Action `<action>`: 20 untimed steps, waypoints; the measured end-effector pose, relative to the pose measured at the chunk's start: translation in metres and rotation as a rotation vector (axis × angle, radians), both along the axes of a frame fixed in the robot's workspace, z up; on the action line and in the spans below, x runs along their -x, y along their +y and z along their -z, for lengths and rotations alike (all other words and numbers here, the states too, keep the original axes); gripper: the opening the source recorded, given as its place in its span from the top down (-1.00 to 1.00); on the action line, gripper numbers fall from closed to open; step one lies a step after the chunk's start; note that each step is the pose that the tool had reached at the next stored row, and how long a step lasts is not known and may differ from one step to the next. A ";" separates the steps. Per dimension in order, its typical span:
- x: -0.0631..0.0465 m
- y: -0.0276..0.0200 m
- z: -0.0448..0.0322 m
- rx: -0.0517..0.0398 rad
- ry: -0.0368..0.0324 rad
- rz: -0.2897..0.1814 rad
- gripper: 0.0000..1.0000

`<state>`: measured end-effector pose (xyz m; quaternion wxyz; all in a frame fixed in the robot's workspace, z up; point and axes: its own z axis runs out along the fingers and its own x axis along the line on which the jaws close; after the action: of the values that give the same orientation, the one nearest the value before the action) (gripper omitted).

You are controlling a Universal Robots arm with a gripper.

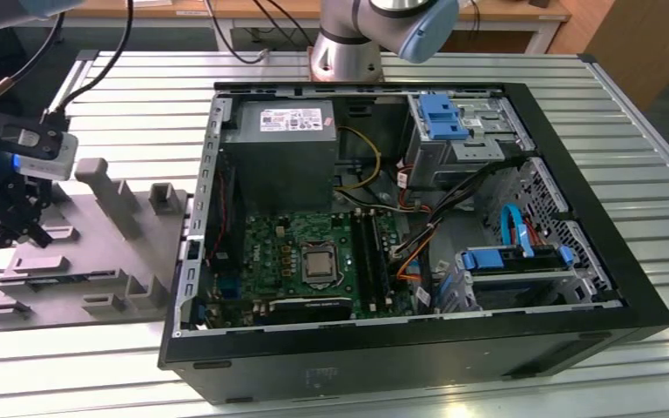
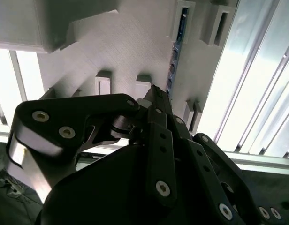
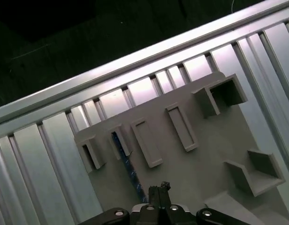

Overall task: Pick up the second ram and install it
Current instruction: 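Pick up the second ram and move it above second insertion slot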

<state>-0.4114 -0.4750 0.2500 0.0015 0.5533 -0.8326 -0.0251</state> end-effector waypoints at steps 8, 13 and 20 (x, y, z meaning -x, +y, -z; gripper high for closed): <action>0.000 0.0000 0.0035 0.0000 0.0000 -0.146 0.79; 0.000 0.0000 0.0056 0.0000 -0.0001 -0.237 0.79; 0.000 0.0000 0.0084 0.0005 0.0002 -0.364 0.79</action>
<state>-0.4114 -0.4750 0.2416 0.0062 0.6949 -0.7187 -0.0243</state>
